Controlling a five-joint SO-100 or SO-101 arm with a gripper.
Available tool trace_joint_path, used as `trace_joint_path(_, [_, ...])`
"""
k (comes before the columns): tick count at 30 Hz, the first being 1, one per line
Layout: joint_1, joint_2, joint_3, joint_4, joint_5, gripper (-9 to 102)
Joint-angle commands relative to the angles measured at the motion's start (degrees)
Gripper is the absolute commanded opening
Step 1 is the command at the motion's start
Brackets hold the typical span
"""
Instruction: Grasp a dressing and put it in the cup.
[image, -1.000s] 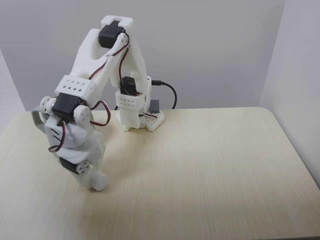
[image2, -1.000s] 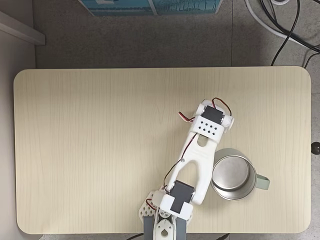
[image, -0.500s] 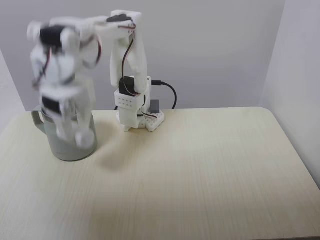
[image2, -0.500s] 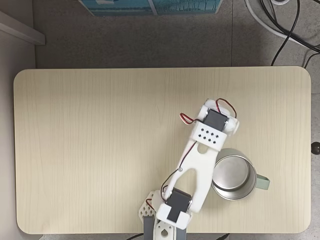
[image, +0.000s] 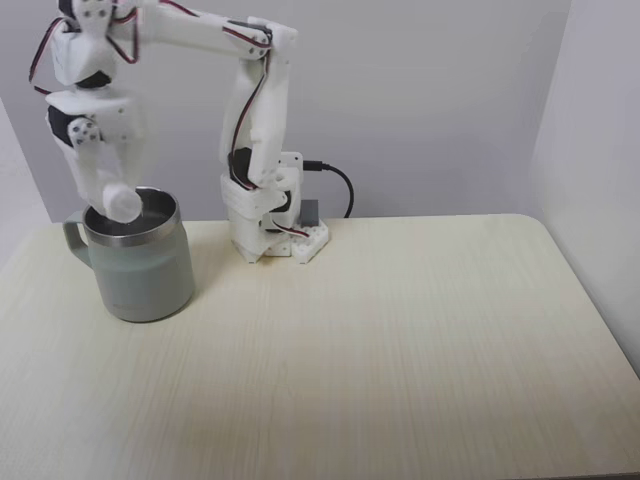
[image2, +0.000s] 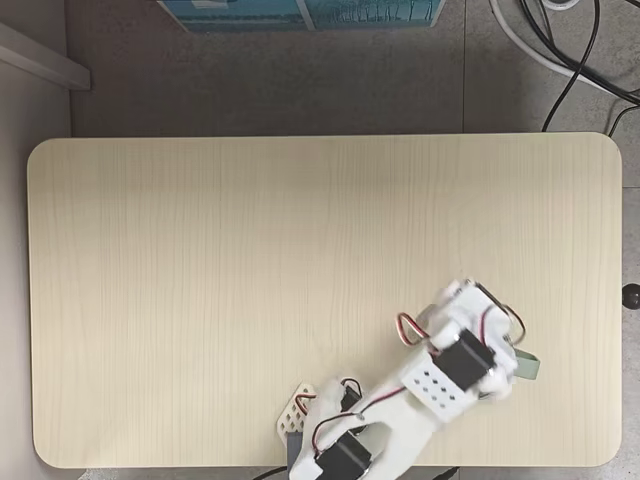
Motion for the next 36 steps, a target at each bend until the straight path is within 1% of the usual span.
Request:
trace_joint_path(1, [6.06, -3.43, -1.93, 2.20, -4.39, -1])
trace_joint_path(5, [8.79, -4.92, -4.75, 2.20, -7.65, -1])
trace_joint_path(12, [7.91, -5.71, -5.01, 2.11, -6.24, 0])
trace_joint_path(13, [7.82, -5.98, -5.19, 2.11, -5.98, 3])
trace_joint_path(16, [7.73, -6.68, -5.36, 2.20, -5.71, 21])
trace_joint_path(17, [7.65, -6.77, -5.36, 2.20, -5.71, 25])
trace_joint_path(19, [7.56, -6.86, -5.36, 2.20, -5.62, 29])
trace_joint_path(36, [5.45, -5.36, -5.45, 2.20, -5.62, 29])
